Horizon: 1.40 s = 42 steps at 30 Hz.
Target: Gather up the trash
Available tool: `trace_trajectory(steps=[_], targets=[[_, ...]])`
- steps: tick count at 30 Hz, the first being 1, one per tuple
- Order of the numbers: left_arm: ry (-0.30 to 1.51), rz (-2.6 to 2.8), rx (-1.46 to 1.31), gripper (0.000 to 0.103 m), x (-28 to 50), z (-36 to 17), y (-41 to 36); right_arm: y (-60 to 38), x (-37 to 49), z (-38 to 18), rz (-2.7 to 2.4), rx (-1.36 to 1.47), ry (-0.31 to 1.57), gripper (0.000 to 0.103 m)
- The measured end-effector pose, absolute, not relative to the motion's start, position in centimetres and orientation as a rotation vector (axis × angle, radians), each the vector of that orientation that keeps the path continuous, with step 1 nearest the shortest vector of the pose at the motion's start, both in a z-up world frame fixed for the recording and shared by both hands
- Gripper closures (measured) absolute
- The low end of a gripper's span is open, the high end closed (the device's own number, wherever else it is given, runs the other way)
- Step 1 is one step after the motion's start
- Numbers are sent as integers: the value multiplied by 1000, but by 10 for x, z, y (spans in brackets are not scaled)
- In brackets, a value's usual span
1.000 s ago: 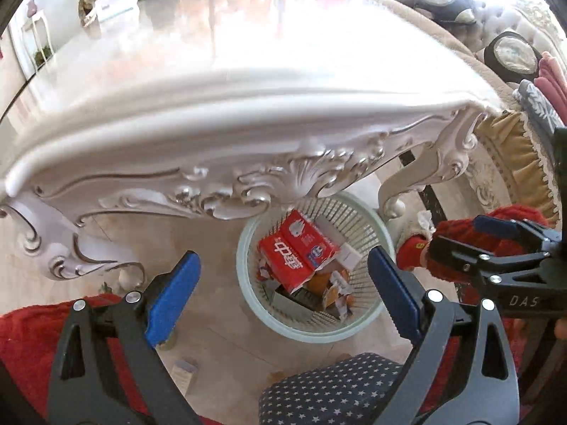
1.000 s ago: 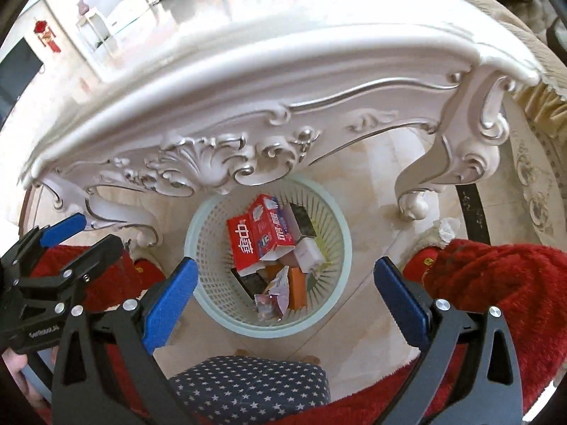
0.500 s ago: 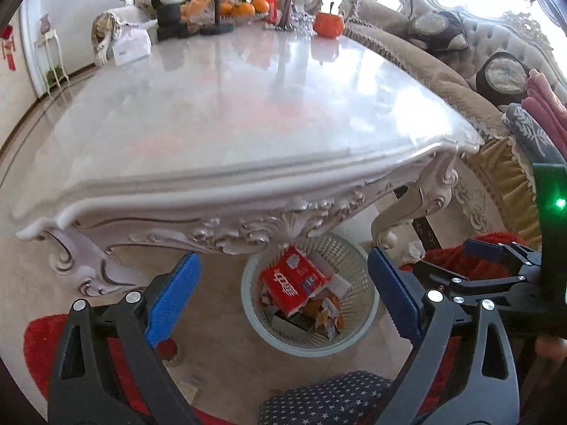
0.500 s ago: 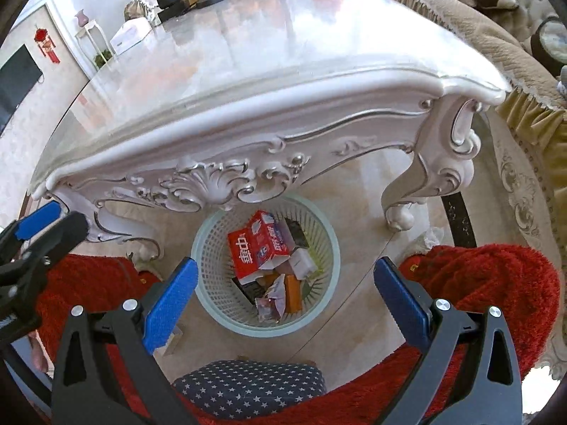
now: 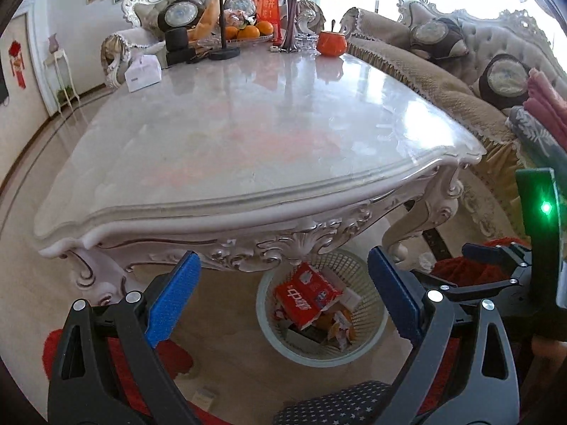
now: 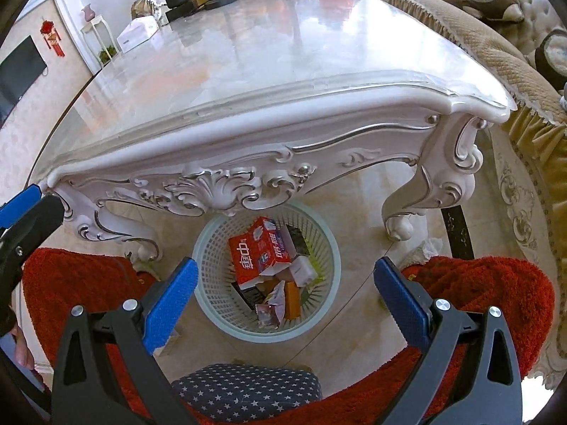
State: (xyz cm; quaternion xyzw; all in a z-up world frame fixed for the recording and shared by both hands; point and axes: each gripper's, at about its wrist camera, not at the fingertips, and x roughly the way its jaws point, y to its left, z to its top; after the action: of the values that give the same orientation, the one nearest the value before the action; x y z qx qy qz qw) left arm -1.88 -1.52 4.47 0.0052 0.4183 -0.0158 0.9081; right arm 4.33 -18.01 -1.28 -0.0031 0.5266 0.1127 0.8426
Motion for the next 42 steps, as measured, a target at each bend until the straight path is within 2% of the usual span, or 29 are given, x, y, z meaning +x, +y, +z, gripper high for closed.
trace_trajectory(steps=[42], targets=[[924, -58, 30, 10, -15, 30, -26, -180, 38, -9, 232, -49, 1097, 8]])
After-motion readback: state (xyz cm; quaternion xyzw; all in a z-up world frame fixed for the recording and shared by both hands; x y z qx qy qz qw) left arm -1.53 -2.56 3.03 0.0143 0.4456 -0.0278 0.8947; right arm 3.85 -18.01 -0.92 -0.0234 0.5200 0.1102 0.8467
